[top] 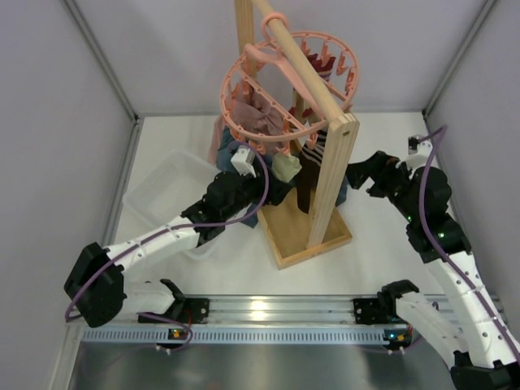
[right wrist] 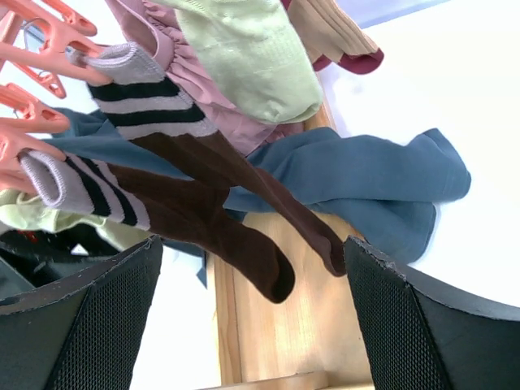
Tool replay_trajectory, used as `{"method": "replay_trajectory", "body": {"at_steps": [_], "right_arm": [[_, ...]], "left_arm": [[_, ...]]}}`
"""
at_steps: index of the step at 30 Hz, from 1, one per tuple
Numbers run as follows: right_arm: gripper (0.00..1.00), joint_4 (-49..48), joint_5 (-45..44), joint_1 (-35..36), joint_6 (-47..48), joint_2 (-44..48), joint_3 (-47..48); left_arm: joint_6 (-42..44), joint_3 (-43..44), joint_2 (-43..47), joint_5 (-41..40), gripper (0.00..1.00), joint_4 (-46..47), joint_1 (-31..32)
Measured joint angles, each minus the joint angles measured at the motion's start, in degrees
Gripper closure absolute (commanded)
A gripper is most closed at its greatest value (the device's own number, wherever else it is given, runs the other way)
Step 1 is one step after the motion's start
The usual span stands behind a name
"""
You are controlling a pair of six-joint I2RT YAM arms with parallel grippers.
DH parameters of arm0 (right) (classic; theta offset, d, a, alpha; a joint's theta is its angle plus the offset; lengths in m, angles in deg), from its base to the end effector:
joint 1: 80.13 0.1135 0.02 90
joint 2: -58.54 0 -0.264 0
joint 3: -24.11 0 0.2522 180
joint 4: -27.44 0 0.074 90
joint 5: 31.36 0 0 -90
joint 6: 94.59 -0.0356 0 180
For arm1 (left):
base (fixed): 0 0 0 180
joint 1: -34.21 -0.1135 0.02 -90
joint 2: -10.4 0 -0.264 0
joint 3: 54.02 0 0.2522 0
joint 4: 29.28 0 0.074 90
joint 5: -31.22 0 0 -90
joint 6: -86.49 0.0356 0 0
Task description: Remove the socks clipped to the hanger
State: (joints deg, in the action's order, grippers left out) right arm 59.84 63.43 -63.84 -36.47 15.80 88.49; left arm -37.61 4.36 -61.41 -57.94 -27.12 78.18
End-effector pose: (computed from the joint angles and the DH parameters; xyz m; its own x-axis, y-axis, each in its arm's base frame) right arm 0.1605 0.0500 0.3652 -0.3414 0.4485 -0.8260 -0.2096 0.8203 0.5321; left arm 0.2086 -0.2020 0.2843 -0.5115 -0.2855 -0.8105 0.5046 0.6637 -0.5522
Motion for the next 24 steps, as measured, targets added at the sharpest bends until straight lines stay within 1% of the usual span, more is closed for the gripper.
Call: {"method": "replay_trajectory", "body": {"at_steps": [3, 6, 7, 9, 10, 12, 14, 16, 17, 21, 24], "right_arm": [[0.11, 0.61, 0.7, 0.0, 0.48, 0.24, 0.09], [0.12, 1.27, 1.97, 0.0, 1.07, -0.66, 0.09], [0.12, 1.42, 2.4, 0.0, 1.31, -1.25, 0.09], [0.11, 1.92, 3.26, 0.0, 1.46, -2.38, 0.07], [0.12, 2.12, 3.65, 0.0, 1.51, -2.69, 0.02], [0.12, 2.08, 4.44, 0.0, 1.51, -2.73, -0.28], [0.12, 2.16, 5.27, 0.02, 1.49, -2.62, -0.55], [0.12, 2.32, 5.77, 0.04, 1.51, -2.45, -0.81], [0.12, 2.36, 5.81, 0.04, 1.53, -2.16, -1.01], [0.13, 3.76, 5.57, 0.04, 1.9, 1.09, -1.22], [0.15, 5.57, 5.57, 0.04, 2.29, 4.46, -1.2]], "left_arm": [[0.35, 0.07, -0.76, -1.49, 0.25, 3.15, 0.0], [0.61, 0.37, -2.23, -1.38, 0.3, 5.53, 0.0], [0.63, 0.48, -2.82, -1.05, 0.36, 6.23, 0.0], [0.7, 0.55, -3.76, -0.31, 0.45, 7.74, 0.02], [0.76, 0.55, -4.0, -0.11, 0.59, 8.2, 0.02], [0.83, 0.55, -4.15, 0.28, 0.75, 9.38, 0.02], [0.9, 0.55, -4.15, 0.76, 0.89, 10.75, 0.02], [1.05, 0.55, -4.04, 1.01, 0.97, 11.63, 0.02], [1.03, 0.55, -3.93, 1.05, 1.0, 11.96, 0.0], [1.09, 0.37, -2.1, 1.57, 1.0, 12.39, 0.02], [0.83, -1.14, 1.62, 1.95, 1.0, 12.9, 0.02]]}}
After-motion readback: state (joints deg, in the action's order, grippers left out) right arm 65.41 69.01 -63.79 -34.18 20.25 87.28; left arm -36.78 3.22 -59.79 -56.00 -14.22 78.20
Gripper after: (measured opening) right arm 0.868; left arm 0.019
